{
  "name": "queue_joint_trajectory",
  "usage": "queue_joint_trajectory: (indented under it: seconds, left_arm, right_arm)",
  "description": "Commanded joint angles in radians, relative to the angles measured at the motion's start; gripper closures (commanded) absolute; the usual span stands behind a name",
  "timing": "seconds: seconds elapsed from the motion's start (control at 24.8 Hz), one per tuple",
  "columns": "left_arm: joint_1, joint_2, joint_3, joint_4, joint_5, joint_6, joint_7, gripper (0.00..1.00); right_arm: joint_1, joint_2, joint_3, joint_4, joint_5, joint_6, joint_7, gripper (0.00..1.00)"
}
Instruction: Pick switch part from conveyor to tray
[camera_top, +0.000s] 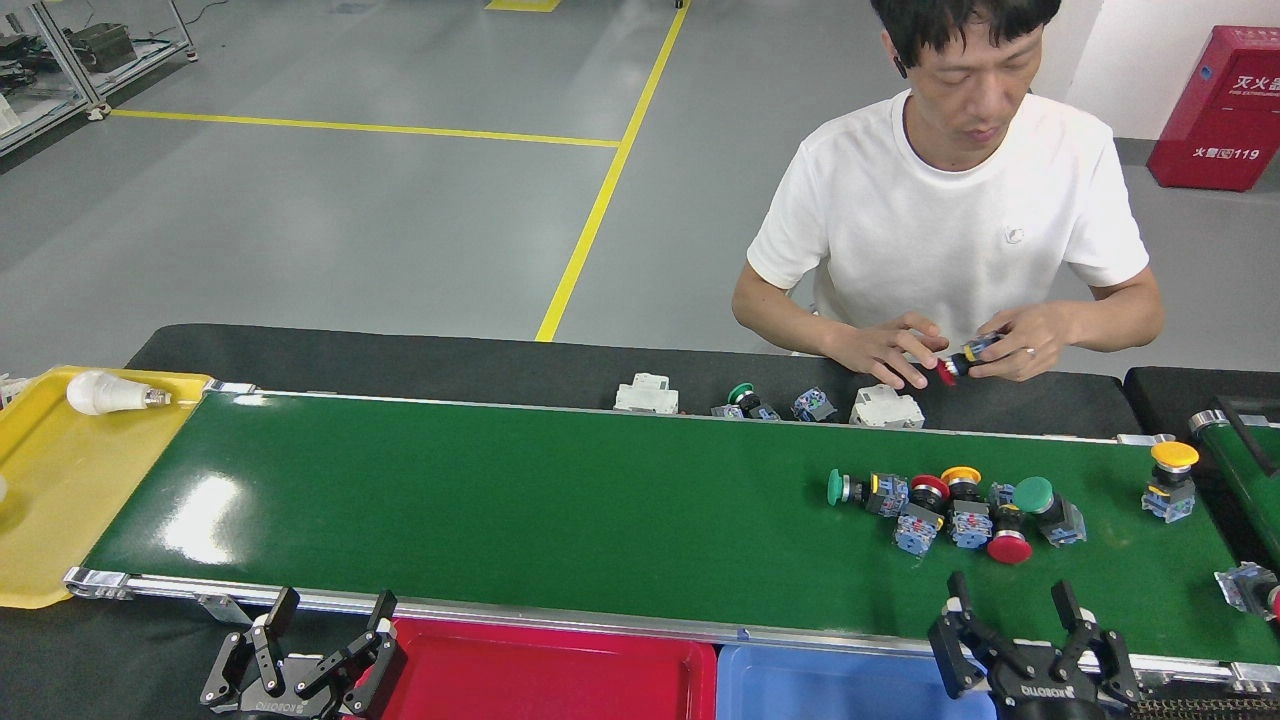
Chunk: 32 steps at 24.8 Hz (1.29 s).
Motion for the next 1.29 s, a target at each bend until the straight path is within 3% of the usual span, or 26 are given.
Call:
queue_joint_trajectory:
  seconds: [0.0, 0.12, 0.48, 0.77, 0.81, 0.89, 0.93, 0.97, 1.09, 1.25]
  left_arm:
    - [-0.002, 0.000, 0.003, -0.014, 0.003, 0.002, 0.006, 0.00]
    - [-0.002, 0.008, -0.002, -0.014, 0.003, 0.000, 0.006, 0.00]
    - [-0.048, 0.003, -0.015, 0.003, -0.003, -0.001, 0.006, 0.00]
    - [-0.122, 0.011, -0.129, 0.046, -0.008, -0.093, 0.005, 0.00]
    - [-0.137, 0.011, -0.144, 0.057, -0.009, -0.095, 0.005, 0.00]
    - [-0.196, 0.009, -0.190, 0.109, -0.046, -0.093, 0.005, 0.00]
    - [-0.228, 0.005, -0.209, 0.142, -0.074, -0.093, 0.005, 0.00]
    - [-0.256, -0.003, -0.221, 0.175, -0.097, -0.093, 0.005, 0.00]
    - [-0.337, -0.023, -0.276, 0.265, -0.136, -0.089, 0.005, 0.00]
    - [-0.397, -0.063, -0.322, 0.340, -0.175, -0.089, 0.005, 0.00]
  right_arm:
    - [-0.047, -0.002, 0.033, 0.028, 0.019, 0.060, 0.026, 0.01]
    - [-0.116, -0.008, 0.097, 0.113, 0.047, 0.106, 0.054, 0.01]
    - [-0.260, 0.003, 0.148, 0.286, 0.041, 0.146, 0.063, 0.04]
    - [-0.315, 0.009, 0.180, 0.331, 0.033, 0.144, 0.062, 0.07]
    - [-0.318, 0.010, 0.186, 0.334, 0.033, 0.144, 0.062, 0.11]
    - [-0.327, 0.010, 0.195, 0.347, 0.030, 0.137, 0.062, 0.29]
    - [-0.329, 0.012, 0.198, 0.354, 0.030, 0.135, 0.062, 0.47]
    - [-0.331, 0.010, 0.204, 0.355, 0.030, 0.134, 0.062, 0.56]
    - [-0.343, 0.006, 0.212, 0.352, 0.010, 0.124, 0.057, 0.65]
    - [-0.347, 0.003, 0.212, 0.335, -0.010, 0.057, 0.055, 0.68]
